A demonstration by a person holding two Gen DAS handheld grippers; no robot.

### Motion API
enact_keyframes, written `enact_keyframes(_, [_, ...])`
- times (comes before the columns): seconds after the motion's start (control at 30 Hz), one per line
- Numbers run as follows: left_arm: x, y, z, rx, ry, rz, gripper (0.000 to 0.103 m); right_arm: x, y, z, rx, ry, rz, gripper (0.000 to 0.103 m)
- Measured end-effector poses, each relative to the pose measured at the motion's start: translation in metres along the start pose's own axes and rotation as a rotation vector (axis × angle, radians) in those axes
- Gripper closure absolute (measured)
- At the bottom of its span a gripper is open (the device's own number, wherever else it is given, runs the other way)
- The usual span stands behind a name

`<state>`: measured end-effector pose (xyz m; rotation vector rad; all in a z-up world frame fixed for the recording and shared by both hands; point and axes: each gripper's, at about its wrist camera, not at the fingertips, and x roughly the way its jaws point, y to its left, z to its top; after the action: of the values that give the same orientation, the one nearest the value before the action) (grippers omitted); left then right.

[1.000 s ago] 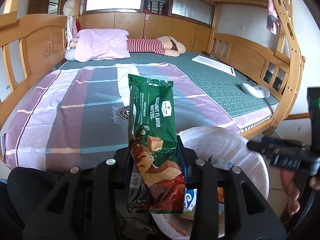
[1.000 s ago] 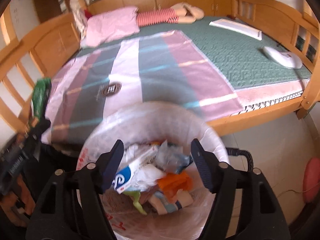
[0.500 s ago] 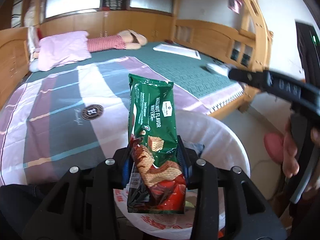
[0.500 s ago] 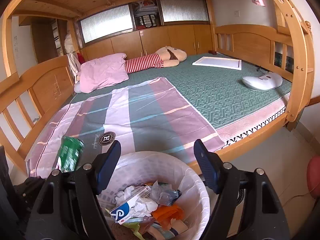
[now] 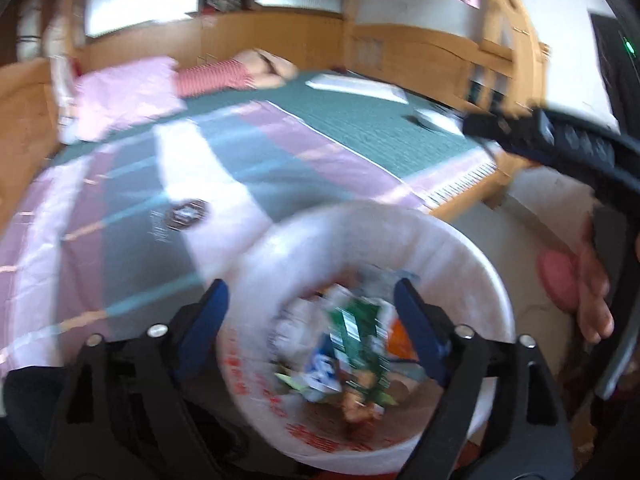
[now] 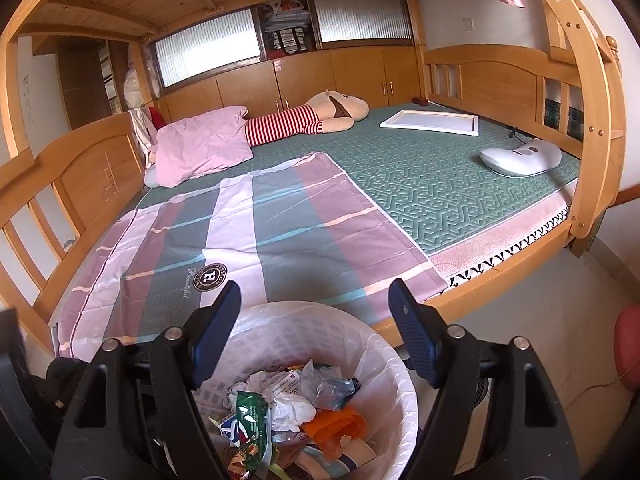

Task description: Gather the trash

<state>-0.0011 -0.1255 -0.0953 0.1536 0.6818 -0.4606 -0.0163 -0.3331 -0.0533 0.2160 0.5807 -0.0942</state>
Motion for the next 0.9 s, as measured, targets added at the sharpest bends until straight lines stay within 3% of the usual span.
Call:
enact_keyframes(0.1, [-0.019, 0.016, 0.006, -0.065, -0.096, 0.166, 0.006, 0.003, 0.010, -0.003, -0.049, 0.013, 0.011, 0.018])
enact_keyframes(0.2, [-0.038, 0.037, 0.012, -0.153, -0.179, 0.271, 0.004, 0.002, 0.026, -0.007, -0.124, -0.004, 0.003, 0.013])
enact_keyframes(0.37, [-0.060, 0.059, 0.015, -0.269, -0.248, 0.309, 0.003, -0.008, 0.049, -0.011, -0.227, -0.056, 0.010, 0.004])
enact_keyframes(0.5, [-0.066, 0.070, 0.014, -0.318, -0.262, 0.328, 0.003, -0.017, 0.063, -0.012, -0.283, -0.106, 0.017, 0.003])
enact_keyframes(0.9, [-0.070, 0.059, 0.014, -0.267, -0.281, 0.325, 0.003, -0.015, 0.067, -0.011, -0.289, -0.105, 0.023, 0.003])
